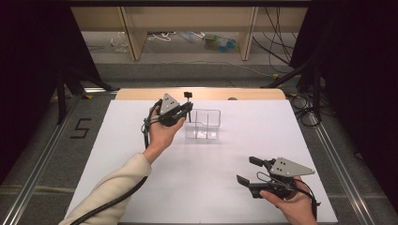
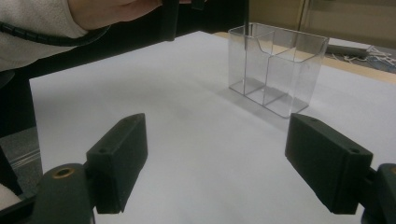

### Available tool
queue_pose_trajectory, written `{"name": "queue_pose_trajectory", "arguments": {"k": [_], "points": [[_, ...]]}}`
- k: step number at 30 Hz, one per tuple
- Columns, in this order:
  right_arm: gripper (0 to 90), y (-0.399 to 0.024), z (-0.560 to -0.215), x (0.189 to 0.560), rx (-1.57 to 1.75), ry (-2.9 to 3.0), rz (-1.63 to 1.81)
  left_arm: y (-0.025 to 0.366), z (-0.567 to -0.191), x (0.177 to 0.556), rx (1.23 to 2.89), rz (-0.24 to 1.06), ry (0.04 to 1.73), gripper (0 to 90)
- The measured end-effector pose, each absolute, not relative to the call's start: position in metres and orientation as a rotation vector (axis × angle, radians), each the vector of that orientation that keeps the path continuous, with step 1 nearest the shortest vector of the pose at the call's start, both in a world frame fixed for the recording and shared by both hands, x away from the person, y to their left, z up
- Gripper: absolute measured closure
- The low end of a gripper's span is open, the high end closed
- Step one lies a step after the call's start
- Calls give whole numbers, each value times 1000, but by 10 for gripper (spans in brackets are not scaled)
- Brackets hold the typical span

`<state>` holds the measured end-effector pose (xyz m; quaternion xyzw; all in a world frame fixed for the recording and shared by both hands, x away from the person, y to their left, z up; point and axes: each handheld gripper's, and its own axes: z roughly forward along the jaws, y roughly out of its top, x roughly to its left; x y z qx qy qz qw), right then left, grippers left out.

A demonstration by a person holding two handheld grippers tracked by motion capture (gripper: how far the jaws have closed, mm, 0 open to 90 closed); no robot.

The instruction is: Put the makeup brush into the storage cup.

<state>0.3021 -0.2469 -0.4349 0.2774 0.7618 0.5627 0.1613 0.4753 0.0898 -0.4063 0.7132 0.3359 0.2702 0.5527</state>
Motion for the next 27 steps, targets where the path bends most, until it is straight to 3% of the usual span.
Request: {"name": "queue_pose_trajectory", "arguments": {"k": [27], "points": [[222,-246,-435,302,793,2176,1606,86,-417,479,1706,619,804,849]]}}
